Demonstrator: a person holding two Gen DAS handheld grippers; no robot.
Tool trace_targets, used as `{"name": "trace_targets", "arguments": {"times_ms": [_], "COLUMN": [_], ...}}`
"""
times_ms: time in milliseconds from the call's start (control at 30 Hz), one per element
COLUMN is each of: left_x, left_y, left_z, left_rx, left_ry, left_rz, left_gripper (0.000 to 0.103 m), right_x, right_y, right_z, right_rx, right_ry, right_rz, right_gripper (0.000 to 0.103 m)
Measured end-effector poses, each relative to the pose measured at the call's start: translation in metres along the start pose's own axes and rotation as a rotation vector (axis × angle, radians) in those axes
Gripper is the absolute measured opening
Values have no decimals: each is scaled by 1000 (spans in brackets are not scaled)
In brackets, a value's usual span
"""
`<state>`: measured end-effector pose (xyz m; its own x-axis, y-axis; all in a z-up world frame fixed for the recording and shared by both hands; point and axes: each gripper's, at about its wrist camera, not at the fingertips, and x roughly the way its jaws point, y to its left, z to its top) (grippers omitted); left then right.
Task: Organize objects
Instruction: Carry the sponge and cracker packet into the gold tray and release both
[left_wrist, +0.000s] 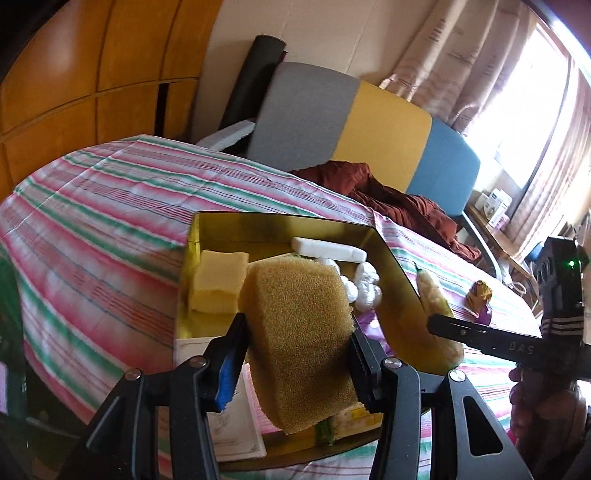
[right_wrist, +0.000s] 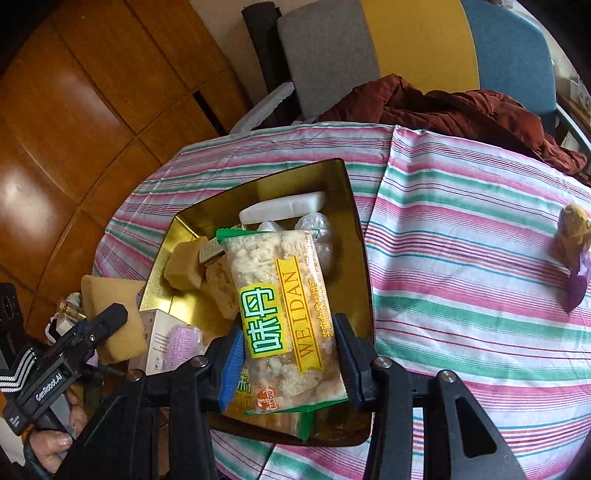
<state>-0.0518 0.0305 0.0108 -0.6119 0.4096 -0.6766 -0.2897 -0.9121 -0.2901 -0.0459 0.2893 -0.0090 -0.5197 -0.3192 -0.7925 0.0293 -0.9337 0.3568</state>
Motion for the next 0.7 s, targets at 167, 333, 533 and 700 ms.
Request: {"name": "trace_targets", "arguments": {"times_ms": [167,333,533,700], "left_x": [11,24,47,51], "left_y": [-14,-22,-27,-29], "left_z": [8,13,13,4], "left_rx": [24,39,46,52], "left_ry": [7,26,53,70], "left_rz": [-14,-11,8,30], "left_gripper": [51,52,64,73], "right_x": [4,10,22,23], "right_y": [1,0,-10,-15], "right_z": [5,7,9,3], "right_rx": [-2,3,36,39], "right_ry": [0,8,19,30], "right_rz": [-5,-5,-40,-54], "right_gripper": [45,45,53,54]}}
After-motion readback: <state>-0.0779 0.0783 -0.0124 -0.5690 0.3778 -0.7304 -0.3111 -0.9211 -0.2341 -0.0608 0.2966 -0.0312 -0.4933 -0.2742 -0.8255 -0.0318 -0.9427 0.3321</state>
